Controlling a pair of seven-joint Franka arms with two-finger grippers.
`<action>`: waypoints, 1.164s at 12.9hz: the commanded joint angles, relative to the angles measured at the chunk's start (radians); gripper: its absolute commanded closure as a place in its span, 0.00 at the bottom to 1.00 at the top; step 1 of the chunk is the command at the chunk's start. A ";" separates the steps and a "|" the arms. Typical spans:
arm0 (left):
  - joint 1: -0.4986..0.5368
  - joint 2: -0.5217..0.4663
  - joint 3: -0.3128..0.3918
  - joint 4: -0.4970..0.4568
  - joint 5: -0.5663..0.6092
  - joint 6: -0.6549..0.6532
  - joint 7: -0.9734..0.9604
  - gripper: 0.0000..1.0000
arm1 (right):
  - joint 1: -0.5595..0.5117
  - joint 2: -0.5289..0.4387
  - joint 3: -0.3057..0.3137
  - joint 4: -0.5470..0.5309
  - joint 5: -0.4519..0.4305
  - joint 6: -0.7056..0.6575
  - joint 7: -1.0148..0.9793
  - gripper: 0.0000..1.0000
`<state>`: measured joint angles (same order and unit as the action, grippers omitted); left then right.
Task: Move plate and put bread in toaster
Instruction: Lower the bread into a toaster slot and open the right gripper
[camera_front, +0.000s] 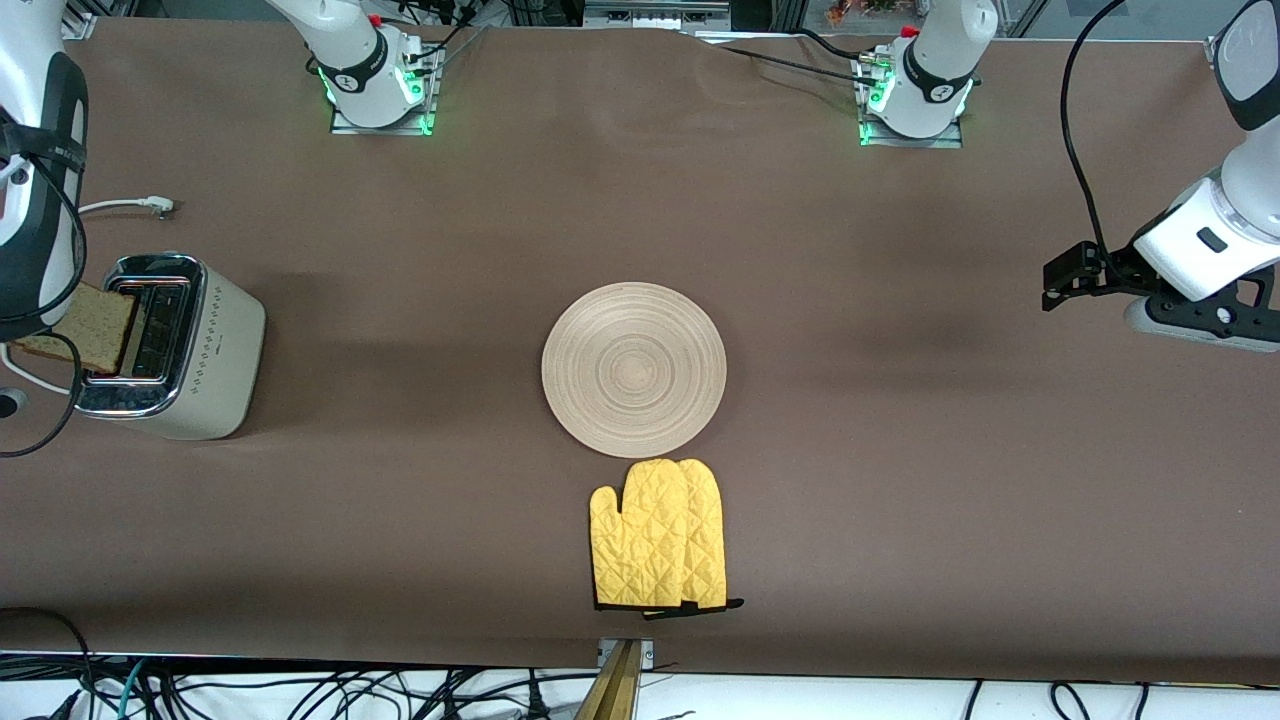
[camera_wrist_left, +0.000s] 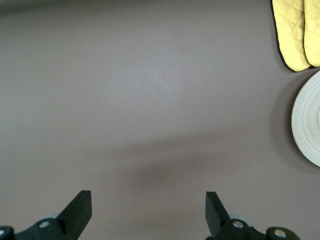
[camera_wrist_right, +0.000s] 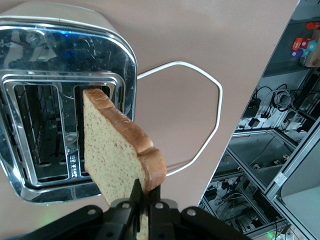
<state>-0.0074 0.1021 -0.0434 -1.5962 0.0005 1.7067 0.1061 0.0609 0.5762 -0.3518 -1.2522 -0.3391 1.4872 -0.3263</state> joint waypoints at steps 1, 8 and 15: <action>0.000 0.013 -0.001 0.030 -0.014 -0.015 0.003 0.00 | 0.002 0.020 0.005 -0.004 -0.009 0.031 -0.010 1.00; 0.000 0.013 -0.001 0.030 -0.014 -0.015 0.006 0.00 | 0.024 0.065 0.023 -0.004 0.051 0.062 0.073 0.68; 0.000 0.013 -0.001 0.030 -0.014 -0.015 -0.002 0.00 | 0.034 -0.005 0.027 0.008 0.196 0.051 0.059 0.00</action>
<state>-0.0074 0.1021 -0.0435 -1.5957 0.0005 1.7067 0.1061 0.0909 0.6430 -0.3312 -1.2438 -0.2016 1.5543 -0.2687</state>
